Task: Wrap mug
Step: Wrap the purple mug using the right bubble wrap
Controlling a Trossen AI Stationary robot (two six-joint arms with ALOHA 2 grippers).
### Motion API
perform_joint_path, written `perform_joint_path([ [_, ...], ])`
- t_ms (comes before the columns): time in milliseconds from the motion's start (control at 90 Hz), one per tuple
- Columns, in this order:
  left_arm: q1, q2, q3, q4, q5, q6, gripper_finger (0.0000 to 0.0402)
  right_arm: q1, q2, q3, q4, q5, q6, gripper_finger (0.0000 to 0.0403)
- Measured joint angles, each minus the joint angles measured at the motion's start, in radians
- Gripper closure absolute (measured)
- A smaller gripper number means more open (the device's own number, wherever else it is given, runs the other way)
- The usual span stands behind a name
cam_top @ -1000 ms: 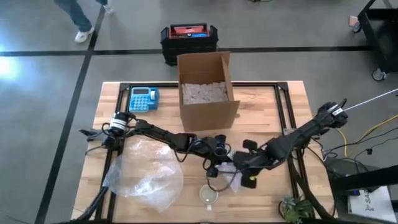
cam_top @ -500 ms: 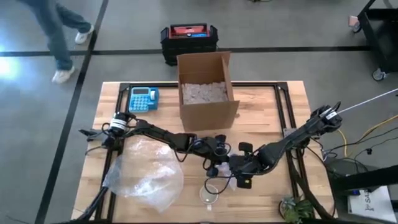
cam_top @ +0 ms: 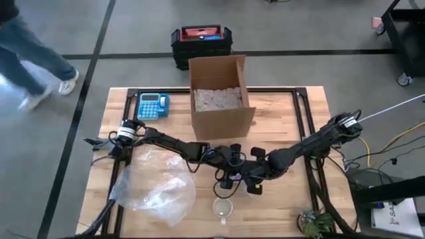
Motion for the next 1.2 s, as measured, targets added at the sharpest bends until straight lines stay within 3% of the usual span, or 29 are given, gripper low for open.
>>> perform_joint_path([
  [244, 0.000, 0.000, 0.000, -0.002, 0.000, -0.002, 0.0402, -0.006, -0.015, 0.115, -0.140, -0.016, -0.020, 0.0400],
  [389, 0.000, -0.002, 0.001, 0.008, -0.001, 0.002, 0.0402, 0.000, -0.049, 0.182, -0.269, -0.079, -0.010, 0.0400],
  [556, 0.000, 0.002, 0.000, 0.021, 0.006, -0.001, 0.0401, 0.000, -0.093, 0.209, -0.215, -0.165, -0.007, 0.0400],
  [933, -0.001, 0.001, -0.001, 0.002, 0.003, -0.003, 0.0402, 0.003, -0.075, 0.201, -0.181, -0.146, -0.017, 0.0400],
  [1200, -0.003, -0.036, -0.004, -0.026, -0.001, -0.013, 0.0402, -0.004, -0.018, 0.126, -0.176, -0.122, -0.011, 0.0400],
])
